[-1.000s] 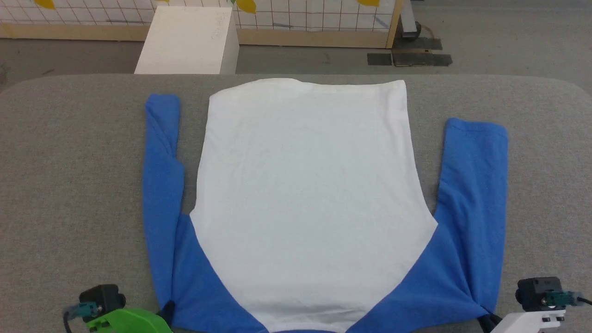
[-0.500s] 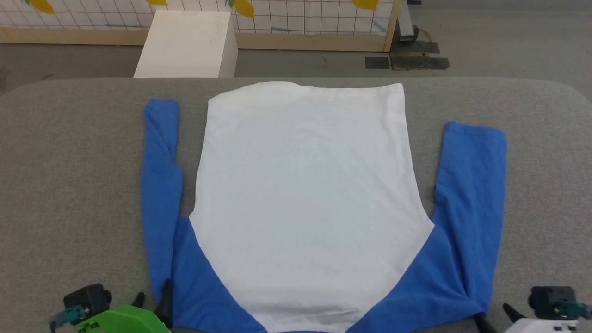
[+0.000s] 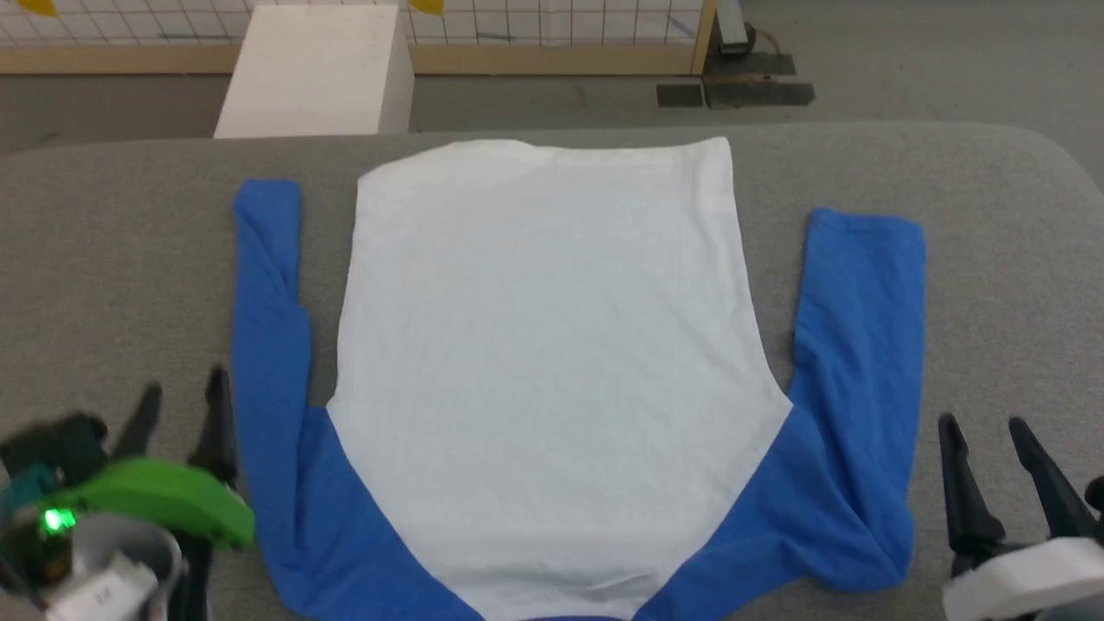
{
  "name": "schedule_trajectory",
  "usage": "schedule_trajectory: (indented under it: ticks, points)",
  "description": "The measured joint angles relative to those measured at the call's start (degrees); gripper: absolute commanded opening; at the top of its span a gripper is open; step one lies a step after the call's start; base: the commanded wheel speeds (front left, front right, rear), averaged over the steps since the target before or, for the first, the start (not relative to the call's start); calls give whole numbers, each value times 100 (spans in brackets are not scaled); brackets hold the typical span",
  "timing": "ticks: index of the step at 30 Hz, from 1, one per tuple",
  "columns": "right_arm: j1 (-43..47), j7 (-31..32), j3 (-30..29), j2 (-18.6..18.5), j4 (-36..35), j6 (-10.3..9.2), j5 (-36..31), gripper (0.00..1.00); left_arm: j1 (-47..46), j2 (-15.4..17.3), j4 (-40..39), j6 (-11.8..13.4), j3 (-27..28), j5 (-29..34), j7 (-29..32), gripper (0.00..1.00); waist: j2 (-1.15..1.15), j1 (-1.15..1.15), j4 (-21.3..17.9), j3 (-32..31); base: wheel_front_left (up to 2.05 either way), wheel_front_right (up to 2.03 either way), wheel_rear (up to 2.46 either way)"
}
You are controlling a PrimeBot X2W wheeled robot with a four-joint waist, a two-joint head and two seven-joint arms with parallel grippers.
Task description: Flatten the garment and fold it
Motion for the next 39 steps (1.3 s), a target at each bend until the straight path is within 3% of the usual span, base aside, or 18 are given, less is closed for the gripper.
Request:
schedule_trajectory:
  ticks: [9, 16, 22, 28, 35, 36, 37, 39]
  points:
    - [-821, -617, 545, 112, 5, 0, -51, 100, -2392, 1023, 1077, -689, -218, 380, 611, 100, 0, 0, -173, 706, 0, 0, 0]
    - [-1365, -783, 870, 125, 30, 0, -31, 100, -3965, 1391, 1700, -848, -330, 417, 1648, 100, 0, 1, -374, 1472, 0, 0, 0]
    - [-1674, -840, 1171, 132, 126, 0, 94, 100, -4518, 1666, 2082, -487, -214, 211, 2840, 100, 0, 1, -621, 2059, 0, 0, 0]
    - [-1828, -927, 1277, 134, 148, 0, 126, 100, -4646, 1994, 1997, 97, -13, 155, 3818, 100, 0, 2, -886, 2548, 0, 0, 0]
    - [-1912, -978, 1305, 133, 164, 0, 144, 100, -4497, 2056, 1660, 572, 220, -141, 4477, 100, 0, 1, -1123, 2855, 0, 0, 0]
    - [-1913, -978, 1304, 133, 169, 0, 143, 100, -4459, 2084, 1608, 604, 229, -158, 4562, 78, 0, 1, -1136, 2867, 0, 0, 0]
    - [-1918, -978, 1303, 134, 183, 0, 134, 100, -4415, 2101, 1536, 619, 237, -174, 4603, 34, 0, 1, -1142, 2864, 0, 0, 0]
    - [-1929, -976, 1292, 133, 194, 0, 109, 100, -4324, 2080, 1413, 614, 260, -180, 4508, 0, 0, 1, -1140, 2834, 0, 0, 0]
